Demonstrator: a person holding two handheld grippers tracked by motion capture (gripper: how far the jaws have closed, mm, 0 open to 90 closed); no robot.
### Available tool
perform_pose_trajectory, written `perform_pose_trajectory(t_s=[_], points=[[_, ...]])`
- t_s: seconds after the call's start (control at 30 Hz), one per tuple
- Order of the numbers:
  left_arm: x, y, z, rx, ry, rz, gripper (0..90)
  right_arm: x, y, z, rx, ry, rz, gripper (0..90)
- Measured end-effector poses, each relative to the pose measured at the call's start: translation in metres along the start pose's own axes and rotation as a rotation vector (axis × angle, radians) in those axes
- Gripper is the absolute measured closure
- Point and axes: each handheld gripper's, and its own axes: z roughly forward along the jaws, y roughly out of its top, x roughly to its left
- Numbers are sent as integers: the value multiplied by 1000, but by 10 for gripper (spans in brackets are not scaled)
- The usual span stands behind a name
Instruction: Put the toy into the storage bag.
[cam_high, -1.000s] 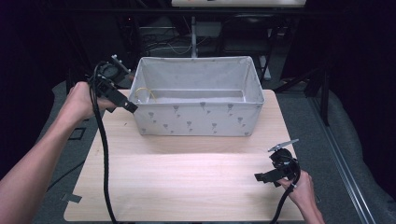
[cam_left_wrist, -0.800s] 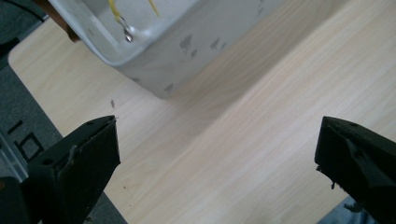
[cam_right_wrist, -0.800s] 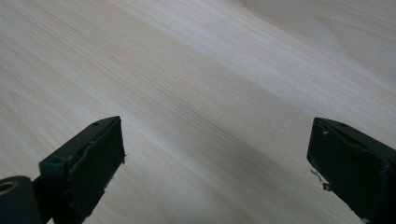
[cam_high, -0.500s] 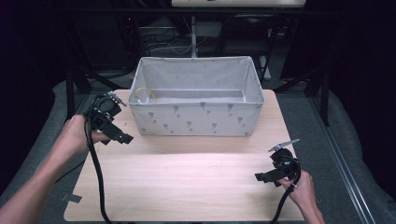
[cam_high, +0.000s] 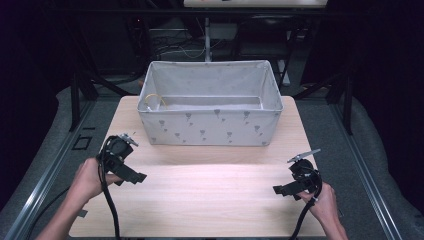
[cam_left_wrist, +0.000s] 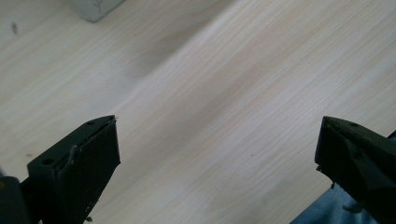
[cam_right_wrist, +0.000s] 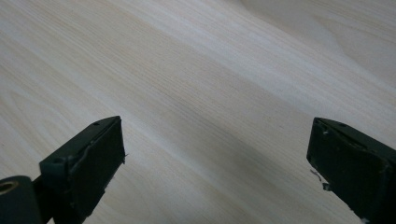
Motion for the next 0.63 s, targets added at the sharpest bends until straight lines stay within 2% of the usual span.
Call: perform_pose_trajectory(t_s=[0.13,0.3,0.4,0.57,0.63], points=[[-7,-17,16,-35,-5,-36,1,0,0,0,0,1,-4,36],[-10,-32,38,-46,-26,-84,1,1,1,3,6,0,-2,36],[-12,-34,46,-11,-8,-67,1,2,1,2,10,3,-13,36],[-12,-40,54,-32,-1,-64,1,1,2,3,14,8,-8,36],[-11,-44,61,-16,-8,-64,1,0,2,3,7,13,-15,36]])
